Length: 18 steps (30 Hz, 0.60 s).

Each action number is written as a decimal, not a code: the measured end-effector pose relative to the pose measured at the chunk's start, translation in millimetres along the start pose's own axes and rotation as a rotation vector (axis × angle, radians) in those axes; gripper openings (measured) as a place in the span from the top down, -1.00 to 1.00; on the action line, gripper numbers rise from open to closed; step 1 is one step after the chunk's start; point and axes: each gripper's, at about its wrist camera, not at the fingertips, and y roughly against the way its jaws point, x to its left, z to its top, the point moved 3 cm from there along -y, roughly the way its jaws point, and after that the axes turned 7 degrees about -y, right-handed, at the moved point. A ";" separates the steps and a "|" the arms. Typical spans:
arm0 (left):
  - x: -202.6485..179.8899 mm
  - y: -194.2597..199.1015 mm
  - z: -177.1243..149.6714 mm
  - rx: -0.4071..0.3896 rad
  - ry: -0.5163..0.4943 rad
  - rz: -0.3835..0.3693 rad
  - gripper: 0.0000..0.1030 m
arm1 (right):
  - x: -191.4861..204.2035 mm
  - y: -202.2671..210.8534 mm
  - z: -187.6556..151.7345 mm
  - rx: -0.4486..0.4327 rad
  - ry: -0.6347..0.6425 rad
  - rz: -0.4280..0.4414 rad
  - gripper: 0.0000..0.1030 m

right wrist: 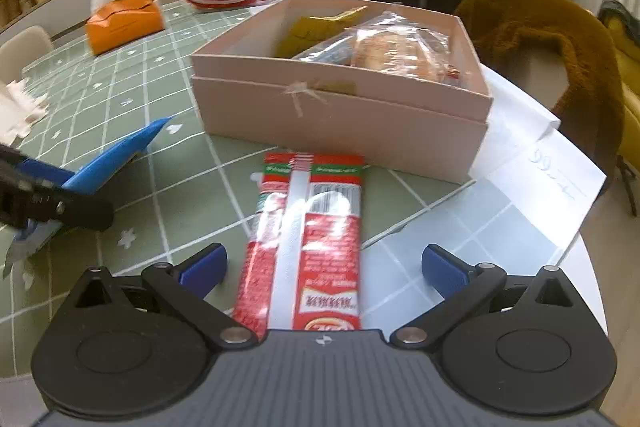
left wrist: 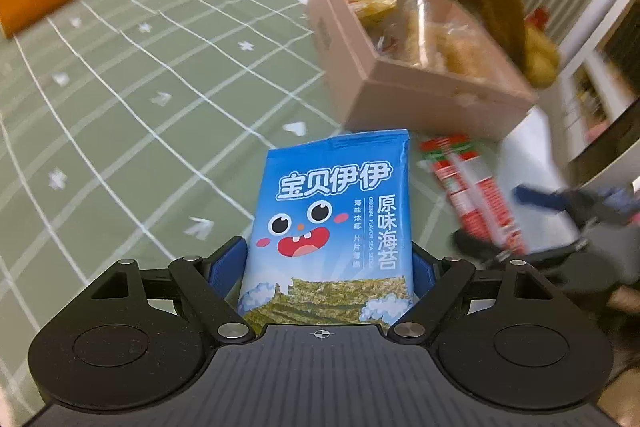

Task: Organize snacks

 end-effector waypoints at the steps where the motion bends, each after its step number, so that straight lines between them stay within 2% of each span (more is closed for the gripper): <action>1: 0.6 -0.4 0.0 0.001 0.002 0.004 -0.68 | 0.7 1.0 -1.4 -0.002 0.008 0.007 -1.00; 4: -6.6 -4.0 -2.1 0.022 -0.075 0.085 -0.67 | 2.1 3.0 -3.8 -0.008 0.017 0.016 -1.00; 7: -10.0 -5.0 -3.4 0.023 -0.090 0.105 -0.69 | 1.9 2.6 -3.4 -0.005 0.018 0.016 -1.00; 11: -4.2 0.6 -2.8 0.000 -0.041 0.065 -0.67 | 1.8 2.9 -3.7 -0.004 0.018 0.017 -1.00; 13: -4.3 15.5 -1.5 -0.074 -0.017 0.018 -0.62 | 1.6 3.1 -3.9 0.001 0.023 0.023 -1.00; 15: -8.2 29.8 0.0 -0.125 -0.044 0.030 -0.61 | 0.9 4.1 -2.6 0.019 0.033 0.035 -0.97; 18: -1.1 33.0 0.7 -0.120 0.044 0.003 -0.60 | -3.0 6.8 2.6 0.036 0.023 0.036 -0.85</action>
